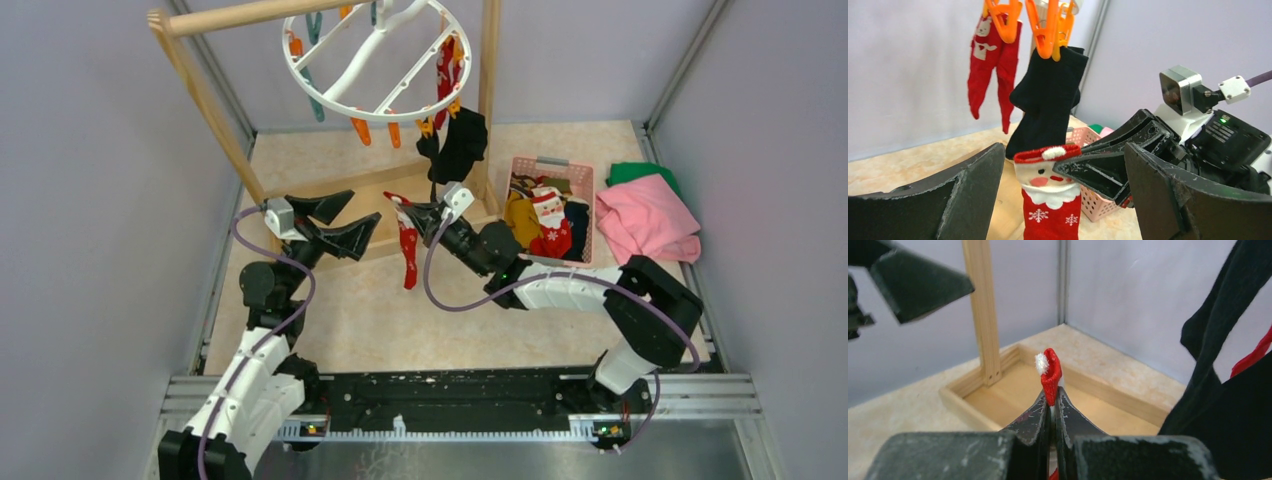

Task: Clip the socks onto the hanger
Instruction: Rotate the hanger.

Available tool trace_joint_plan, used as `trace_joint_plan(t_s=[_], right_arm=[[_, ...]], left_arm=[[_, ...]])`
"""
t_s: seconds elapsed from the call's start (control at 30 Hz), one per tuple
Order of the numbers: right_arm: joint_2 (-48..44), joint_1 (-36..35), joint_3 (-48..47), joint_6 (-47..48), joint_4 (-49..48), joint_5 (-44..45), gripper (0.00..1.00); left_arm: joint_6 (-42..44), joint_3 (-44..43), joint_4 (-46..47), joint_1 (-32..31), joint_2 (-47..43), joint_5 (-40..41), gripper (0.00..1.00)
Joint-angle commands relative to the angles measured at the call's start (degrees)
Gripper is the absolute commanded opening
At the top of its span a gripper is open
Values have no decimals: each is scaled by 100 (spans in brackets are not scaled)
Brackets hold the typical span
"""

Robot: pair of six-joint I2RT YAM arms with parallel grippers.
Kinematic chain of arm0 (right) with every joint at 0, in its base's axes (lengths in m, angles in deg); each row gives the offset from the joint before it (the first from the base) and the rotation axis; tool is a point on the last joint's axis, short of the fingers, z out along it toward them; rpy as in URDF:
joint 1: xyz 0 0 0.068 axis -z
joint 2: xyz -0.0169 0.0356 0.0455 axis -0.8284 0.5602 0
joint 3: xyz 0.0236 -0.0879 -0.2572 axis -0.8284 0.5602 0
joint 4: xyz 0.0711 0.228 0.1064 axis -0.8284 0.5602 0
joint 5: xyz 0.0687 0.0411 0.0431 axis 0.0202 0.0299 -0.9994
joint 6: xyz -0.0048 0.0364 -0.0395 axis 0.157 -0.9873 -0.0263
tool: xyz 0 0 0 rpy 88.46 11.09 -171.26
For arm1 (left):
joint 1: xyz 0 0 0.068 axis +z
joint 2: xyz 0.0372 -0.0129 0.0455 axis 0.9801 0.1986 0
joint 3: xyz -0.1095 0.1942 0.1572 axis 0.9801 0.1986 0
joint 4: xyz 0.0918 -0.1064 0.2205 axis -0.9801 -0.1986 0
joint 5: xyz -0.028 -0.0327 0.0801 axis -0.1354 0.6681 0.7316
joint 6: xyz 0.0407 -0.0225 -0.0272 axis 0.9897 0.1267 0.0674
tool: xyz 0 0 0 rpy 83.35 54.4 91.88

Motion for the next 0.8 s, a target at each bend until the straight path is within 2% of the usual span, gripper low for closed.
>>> trace_joint_plan(t_s=[0.0,0.3,0.77], right_arm=[[365,-150,-571,67,-1066,1275,0],[702,-95,-792,544,-1836,2684,0],[-50,992,-172,69,-1500,2575,0]], left_arm=[[120,128,121,38,-46,455,94],[62,222,271,38,61,424,94],[-211,181,1020,38,508,-271,94]])
